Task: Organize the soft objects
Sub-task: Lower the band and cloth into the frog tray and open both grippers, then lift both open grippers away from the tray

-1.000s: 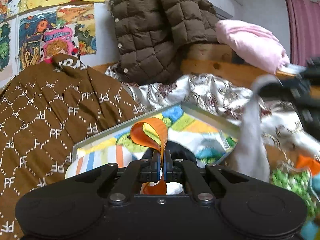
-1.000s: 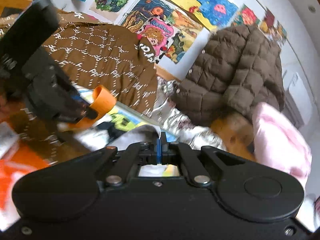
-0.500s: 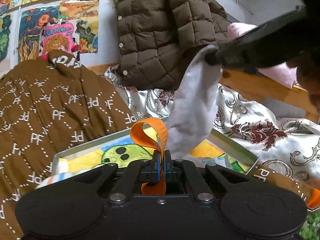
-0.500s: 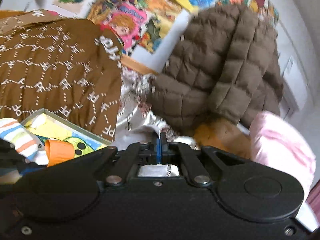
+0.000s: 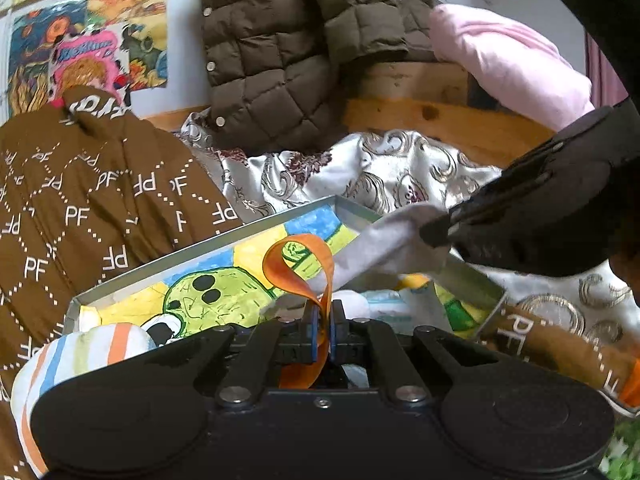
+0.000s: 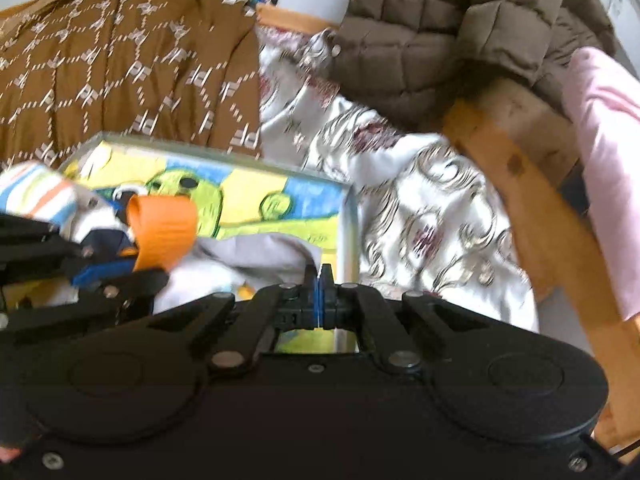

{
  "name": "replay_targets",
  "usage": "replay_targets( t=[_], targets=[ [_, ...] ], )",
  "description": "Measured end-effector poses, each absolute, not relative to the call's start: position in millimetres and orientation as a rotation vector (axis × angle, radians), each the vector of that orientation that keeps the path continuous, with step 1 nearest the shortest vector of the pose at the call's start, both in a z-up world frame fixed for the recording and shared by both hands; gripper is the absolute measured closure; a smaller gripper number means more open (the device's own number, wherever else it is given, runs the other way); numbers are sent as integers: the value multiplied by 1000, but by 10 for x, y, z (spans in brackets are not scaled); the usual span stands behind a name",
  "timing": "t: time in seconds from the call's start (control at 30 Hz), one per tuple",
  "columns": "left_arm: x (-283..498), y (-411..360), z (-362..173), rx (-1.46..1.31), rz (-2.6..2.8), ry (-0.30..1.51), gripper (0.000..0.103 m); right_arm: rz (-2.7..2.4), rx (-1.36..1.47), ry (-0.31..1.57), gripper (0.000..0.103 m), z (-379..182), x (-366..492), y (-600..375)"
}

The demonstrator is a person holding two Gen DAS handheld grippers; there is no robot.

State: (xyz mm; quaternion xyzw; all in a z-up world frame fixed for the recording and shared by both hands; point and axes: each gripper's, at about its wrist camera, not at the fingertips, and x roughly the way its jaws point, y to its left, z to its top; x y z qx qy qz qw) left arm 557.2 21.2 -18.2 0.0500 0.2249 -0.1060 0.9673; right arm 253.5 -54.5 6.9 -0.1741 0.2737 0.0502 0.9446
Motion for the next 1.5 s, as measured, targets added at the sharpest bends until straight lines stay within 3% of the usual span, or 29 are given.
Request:
replay_targets(
  t=[0.53, 0.8, 1.0, 1.27, 1.5],
  targets=[
    [5775, 80, -277, 87, -202, 507, 84, 125, -277, 622, 101, -282, 2204, -854],
    [5763, 115, -248, 17, -181, 531, 80, 127, -236, 590, 82, -180, 1978, -1123],
    [5643, 133, -150, 9, -184, 525, 62, 133, -200, 564, 66, -87, 1766, -1252],
    [5342, 271, 98, -25, -161, 491, 47, 141, -187, 526, 58, 140, 1425, -1261],
    [4970, 360, 447, -51, -144, 422, 30, 148, -180, 478, 45, 472, 1009, -1228]
  ],
)
